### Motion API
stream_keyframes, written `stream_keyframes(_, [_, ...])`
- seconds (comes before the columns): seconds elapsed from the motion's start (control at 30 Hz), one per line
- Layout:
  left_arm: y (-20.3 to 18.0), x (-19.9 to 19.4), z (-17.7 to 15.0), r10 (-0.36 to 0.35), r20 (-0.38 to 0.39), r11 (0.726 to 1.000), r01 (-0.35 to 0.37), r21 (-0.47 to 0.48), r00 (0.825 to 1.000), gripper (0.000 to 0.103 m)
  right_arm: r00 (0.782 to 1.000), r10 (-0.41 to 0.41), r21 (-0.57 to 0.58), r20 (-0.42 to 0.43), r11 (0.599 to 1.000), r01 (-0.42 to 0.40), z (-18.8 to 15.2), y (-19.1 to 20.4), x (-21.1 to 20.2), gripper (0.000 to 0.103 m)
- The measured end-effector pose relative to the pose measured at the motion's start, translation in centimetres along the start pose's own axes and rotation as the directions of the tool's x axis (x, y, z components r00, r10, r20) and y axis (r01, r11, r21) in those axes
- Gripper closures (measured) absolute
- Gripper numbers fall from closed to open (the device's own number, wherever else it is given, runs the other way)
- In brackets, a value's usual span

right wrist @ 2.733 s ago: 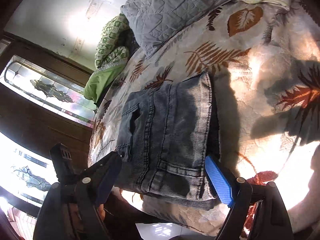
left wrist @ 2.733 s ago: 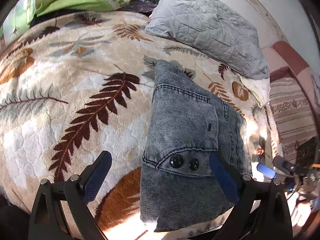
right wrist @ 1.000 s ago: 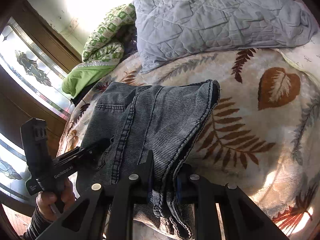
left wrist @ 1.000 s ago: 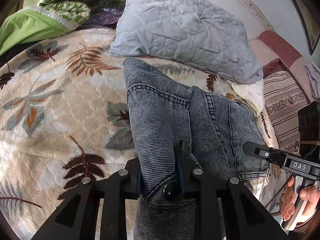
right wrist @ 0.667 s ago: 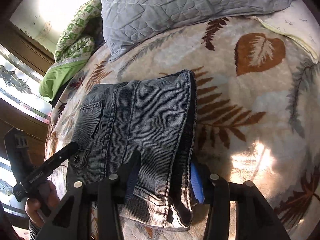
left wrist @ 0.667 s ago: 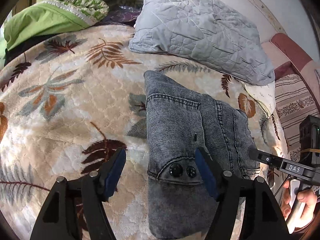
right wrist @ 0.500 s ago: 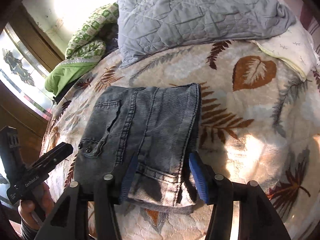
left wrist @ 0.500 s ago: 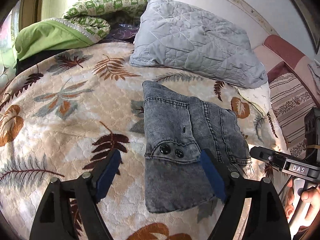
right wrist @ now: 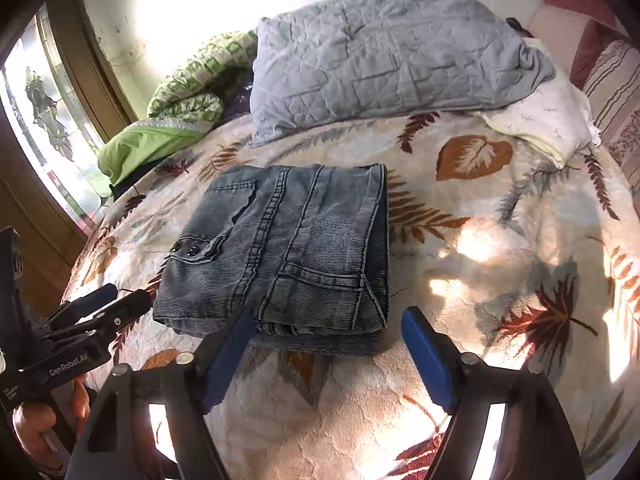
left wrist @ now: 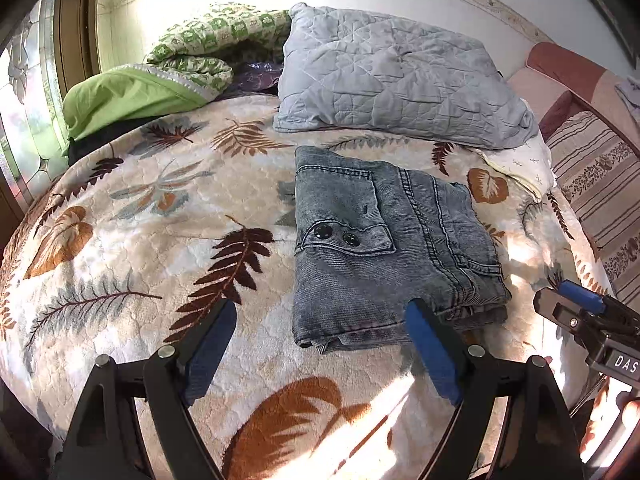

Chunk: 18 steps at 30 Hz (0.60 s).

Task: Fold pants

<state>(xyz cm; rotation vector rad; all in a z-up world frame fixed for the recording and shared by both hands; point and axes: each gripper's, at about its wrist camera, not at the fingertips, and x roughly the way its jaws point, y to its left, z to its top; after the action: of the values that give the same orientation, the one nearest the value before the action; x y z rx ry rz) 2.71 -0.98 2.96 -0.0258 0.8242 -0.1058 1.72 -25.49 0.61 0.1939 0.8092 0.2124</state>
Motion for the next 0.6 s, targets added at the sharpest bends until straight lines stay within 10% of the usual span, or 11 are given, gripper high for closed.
stream_keyframes(0.6, [-2.6,-1.3,-3.5,0.116,-0.042,0.992,-0.113,0.061,0.992,0.016,0.996,-0.056,-0.084,0.071,0.995,0.062,-5.6,0.9,-0.5,0.008])
